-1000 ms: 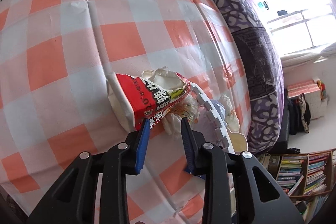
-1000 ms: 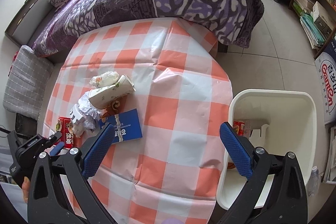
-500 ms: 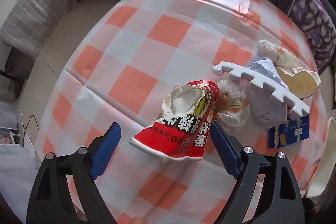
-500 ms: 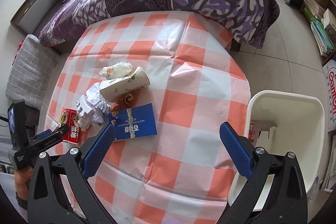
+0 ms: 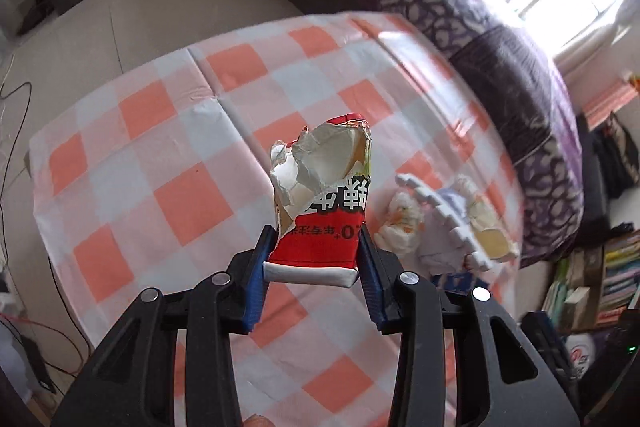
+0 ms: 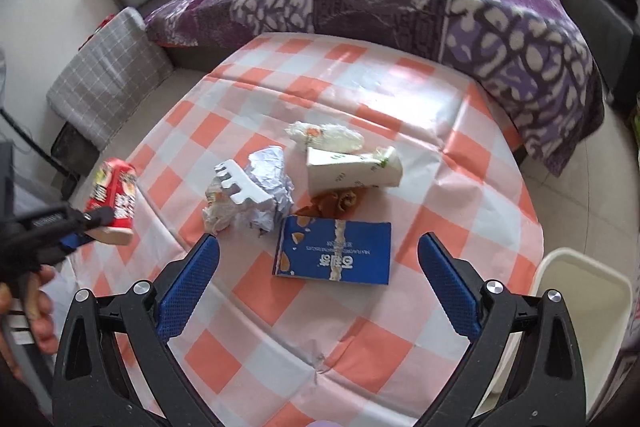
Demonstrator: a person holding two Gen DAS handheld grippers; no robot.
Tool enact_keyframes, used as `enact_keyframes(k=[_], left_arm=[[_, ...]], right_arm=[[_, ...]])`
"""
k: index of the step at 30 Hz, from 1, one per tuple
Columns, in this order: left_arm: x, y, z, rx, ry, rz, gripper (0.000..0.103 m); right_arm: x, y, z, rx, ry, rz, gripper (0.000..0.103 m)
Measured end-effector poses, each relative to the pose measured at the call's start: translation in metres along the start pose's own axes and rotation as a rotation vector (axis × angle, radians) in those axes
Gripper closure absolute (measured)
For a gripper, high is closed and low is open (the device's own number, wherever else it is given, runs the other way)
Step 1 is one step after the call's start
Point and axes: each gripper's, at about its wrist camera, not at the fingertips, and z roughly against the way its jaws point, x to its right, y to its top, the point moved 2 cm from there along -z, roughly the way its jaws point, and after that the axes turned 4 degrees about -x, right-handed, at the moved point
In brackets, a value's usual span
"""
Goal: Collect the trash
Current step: 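Grasp the white foam strip with the right gripper while the left holds the bag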
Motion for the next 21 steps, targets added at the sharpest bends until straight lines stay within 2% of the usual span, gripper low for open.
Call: enact_keyframes(k=[3, 6, 11, 13, 14, 15, 17, 21], left_arm=[[0.005, -0.018, 0.046, 0.091, -0.071, 0.043, 0.063], [0.016, -0.026, 0.067, 0.161, -0.042, 0.01, 0.062], [0.022, -0.018, 0.076, 0.186, -0.063, -0.009, 0.062], [0.02, -0.018, 0.073, 0.173, -0.062, -0.009, 0.062], [0.019, -0.018, 0.072, 0.164, -0.062, -0.01, 0.062], [0.018, -0.018, 0.07, 0.158, -0.061, -0.008, 0.062], [0.015, -0.018, 0.068, 0.151, -0.06, -0.001, 0.062], [0.012, -0.016, 0.066, 0.159, -0.047, 0.005, 0.062]], right_arm=[[-0.026, 0.006, -0.008, 0.033, -0.059, 0.15, 0.014], [-0.046, 0.015, -0.025, 0.006, -0.072, 0.267, 0.019], [-0.054, 0.03, -0.049, -0.042, -0.054, 0.281, 0.021], [-0.056, 0.032, -0.061, -0.07, -0.055, 0.284, 0.026], [-0.056, 0.033, -0.068, -0.091, -0.055, 0.284, 0.033], [-0.056, 0.033, -0.074, -0.116, -0.052, 0.28, 0.049], [-0.053, 0.032, -0.084, -0.169, -0.035, 0.267, 0.073], [-0.046, 0.031, -0.062, -0.087, 0.015, 0.228, 0.075]])
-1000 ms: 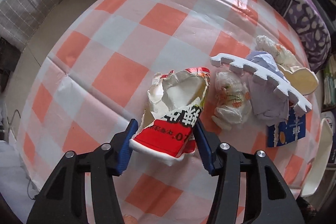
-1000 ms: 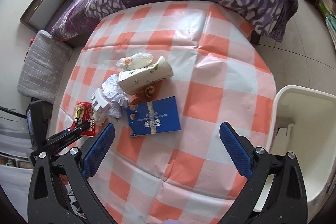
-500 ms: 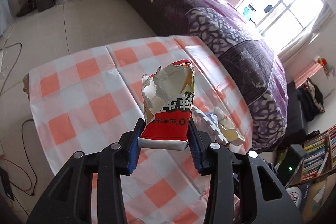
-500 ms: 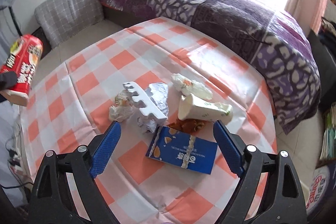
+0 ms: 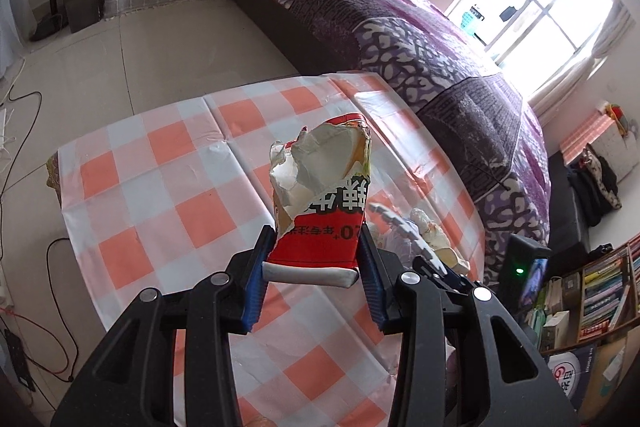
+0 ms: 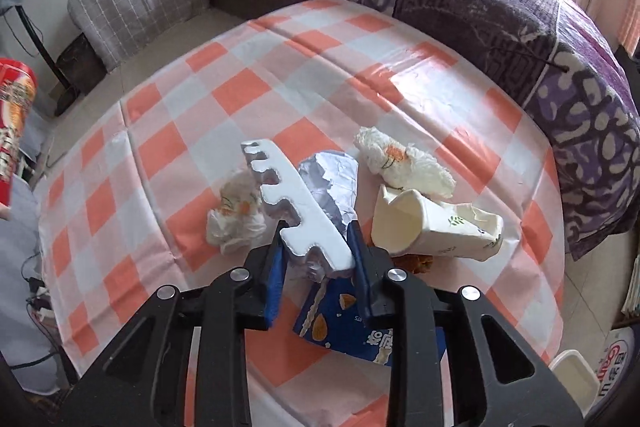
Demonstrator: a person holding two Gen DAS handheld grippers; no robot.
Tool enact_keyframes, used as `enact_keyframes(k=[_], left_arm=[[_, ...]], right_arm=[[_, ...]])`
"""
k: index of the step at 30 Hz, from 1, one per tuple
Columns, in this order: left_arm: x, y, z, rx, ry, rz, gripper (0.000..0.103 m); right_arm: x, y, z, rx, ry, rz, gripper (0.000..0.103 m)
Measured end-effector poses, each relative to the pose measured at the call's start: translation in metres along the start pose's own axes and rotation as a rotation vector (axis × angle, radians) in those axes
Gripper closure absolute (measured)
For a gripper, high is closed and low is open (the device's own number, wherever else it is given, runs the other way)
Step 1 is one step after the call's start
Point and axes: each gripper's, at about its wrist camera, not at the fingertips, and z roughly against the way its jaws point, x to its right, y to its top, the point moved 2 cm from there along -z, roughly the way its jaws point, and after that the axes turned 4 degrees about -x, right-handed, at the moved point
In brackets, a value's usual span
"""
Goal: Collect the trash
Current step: 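Grasp the white foam strip with the right gripper while the left holds the bag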
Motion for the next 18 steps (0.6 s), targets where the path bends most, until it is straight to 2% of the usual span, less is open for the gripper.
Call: enact_keyframes(k=[4, 10, 15, 18], left_arm=[[0.004, -0.003, 0.0, 0.007, -0.011, -0.011, 0.062], [0.023, -0.013, 0.007, 0.058, -0.003, -0.072, 0.062], [0.036, -0.02, 0.008, 0.068, -0.012, -0.101, 0.062], [0.045, -0.026, 0.005, 0.067, -0.005, -0.129, 0.062]], right_arm=[[0.003, -0.003, 0.035, 0.087, 0.005, -0.028, 0.075], [0.015, -0.013, 0.093, 0.209, -0.041, -0.106, 0.075], [0.034, -0.03, 0.127, 0.239, -0.095, -0.229, 0.074], [0.052, -0.048, 0.137, 0.229, -0.081, -0.325, 0.074]])
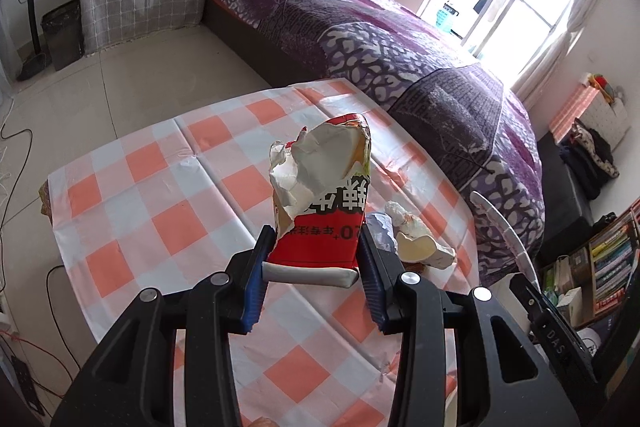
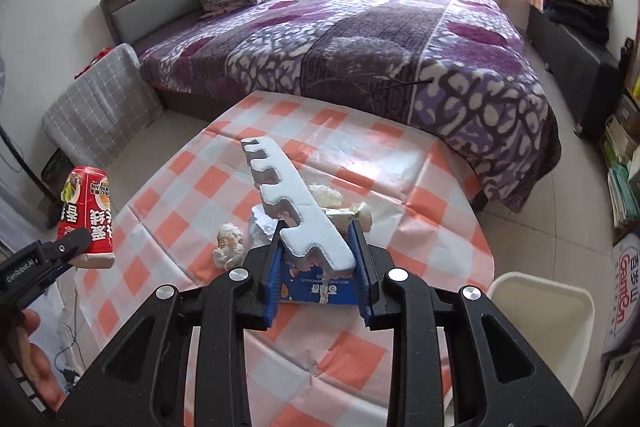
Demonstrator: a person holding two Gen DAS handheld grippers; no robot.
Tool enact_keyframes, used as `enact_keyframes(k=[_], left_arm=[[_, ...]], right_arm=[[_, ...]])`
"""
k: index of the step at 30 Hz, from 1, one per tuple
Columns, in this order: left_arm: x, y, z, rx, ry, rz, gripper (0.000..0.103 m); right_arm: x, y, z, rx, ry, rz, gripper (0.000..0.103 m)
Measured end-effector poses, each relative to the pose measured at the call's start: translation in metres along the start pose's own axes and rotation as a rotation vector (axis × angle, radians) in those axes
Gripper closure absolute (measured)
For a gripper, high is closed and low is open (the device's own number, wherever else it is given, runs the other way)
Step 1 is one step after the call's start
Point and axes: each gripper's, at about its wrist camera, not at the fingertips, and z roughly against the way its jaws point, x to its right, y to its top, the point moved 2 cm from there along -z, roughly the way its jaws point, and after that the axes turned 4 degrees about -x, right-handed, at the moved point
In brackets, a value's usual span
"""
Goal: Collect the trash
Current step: 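Grasp the white foam strip with the right gripper while the left holds the bag, then drop the snack bag into the bin with the left gripper while the right releases the strip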
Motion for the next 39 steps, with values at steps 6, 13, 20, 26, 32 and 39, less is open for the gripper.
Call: enact_keyframes(k=[6, 13, 20, 26, 32, 39], left_arm=[[0.019, -0.012, -0.01, -0.021, 0.005, -0.041, 0.062], [0.058, -0.029, -0.016, -0.032, -0.026, -0.105, 0.062], [0.099, -0.054, -0.02, -0.061, -0.078, -0.192, 0.062], [0.133, -0.082, -0.029, -0.111, -0.121, -0.277, 0.062], [0.162, -0.107, -0.043, -0.163, -0.141, -0.349, 0.062], [0.196, -0.138, -0.055, -0.228, -0.193, -0.425, 0.062]], right_arm=[[0.049, -0.021, 0.002, -0.006, -0.053, -0.132, 0.074], [0.094, -0.018, 0.024, 0.006, -0.071, -0.219, 0.074], [0.143, -0.025, 0.044, -0.009, -0.135, -0.268, 0.073], [0.199, -0.034, 0.063, -0.039, -0.185, -0.352, 0.073], [0.237, -0.045, 0.072, -0.065, -0.216, -0.398, 0.071], [0.269, -0.052, 0.09, -0.019, -0.235, -0.467, 0.043]])
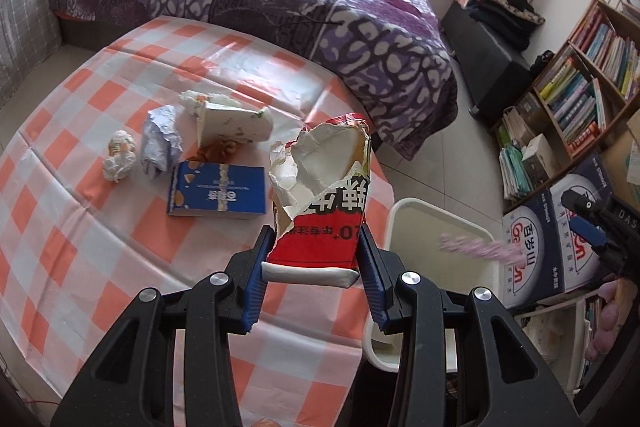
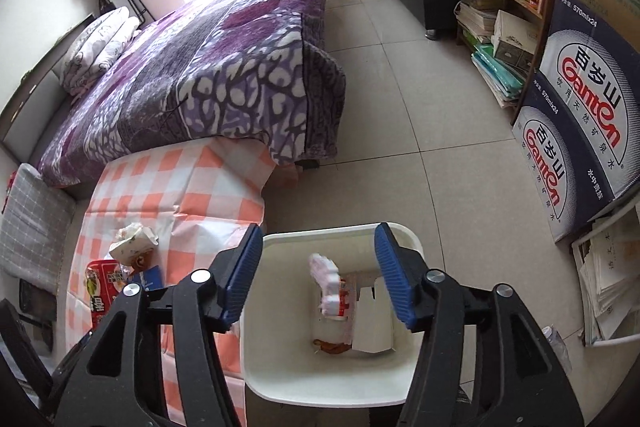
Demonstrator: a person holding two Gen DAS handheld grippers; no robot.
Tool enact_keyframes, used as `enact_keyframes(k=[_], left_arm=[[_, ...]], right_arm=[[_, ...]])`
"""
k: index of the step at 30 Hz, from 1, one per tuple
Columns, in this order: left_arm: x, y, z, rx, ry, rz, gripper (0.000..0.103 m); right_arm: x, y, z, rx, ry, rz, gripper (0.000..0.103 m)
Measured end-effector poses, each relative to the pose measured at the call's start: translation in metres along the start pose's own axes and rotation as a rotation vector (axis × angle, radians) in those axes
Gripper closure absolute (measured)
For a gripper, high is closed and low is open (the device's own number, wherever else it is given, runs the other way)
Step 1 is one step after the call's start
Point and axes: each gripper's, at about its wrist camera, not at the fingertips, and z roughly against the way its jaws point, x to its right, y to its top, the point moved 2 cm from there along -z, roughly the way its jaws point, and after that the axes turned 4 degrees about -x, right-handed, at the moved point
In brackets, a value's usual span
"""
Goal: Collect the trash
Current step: 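Drop the snack bag into the bin with the left gripper while the right releases the strip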
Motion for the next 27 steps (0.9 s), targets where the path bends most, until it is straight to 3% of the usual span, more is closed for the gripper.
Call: enact_keyframes(k=[14, 17, 18, 20, 23, 27], left_arm=[[0.078, -0.032, -0.048, -0.166, -0.219, -0.105, 0.061], [0.095, -0.036, -0.053, -0.195, -0.278, -0.125, 0.056], [0.099, -0.037, -0.055, -0.208, -0.29, -0.132, 0.045], [0.101, -0.038, -0.055, -0.207, -0.284, -0.138, 0.034], [0.089, -0.029, -0.054, -0.184, -0.221, -0.128, 0.034], [0.048, -0.008, -0.052, -0.148, -0.1, -0.043, 0.034]], right_arm=[[0.033, 0.009, -0.003, 0.018, -0.009, -0.138, 0.014], [0.035, 0.011, -0.007, 0.008, -0.017, -0.162, 0.011], [0.035, 0.01, -0.008, 0.005, -0.018, -0.165, 0.011], [0.035, 0.01, -0.01, 0.007, -0.024, -0.172, 0.009], [0.034, 0.01, -0.012, 0.009, -0.026, -0.182, 0.008], [0.02, 0.009, -0.021, -0.019, -0.011, -0.163, 0.007]])
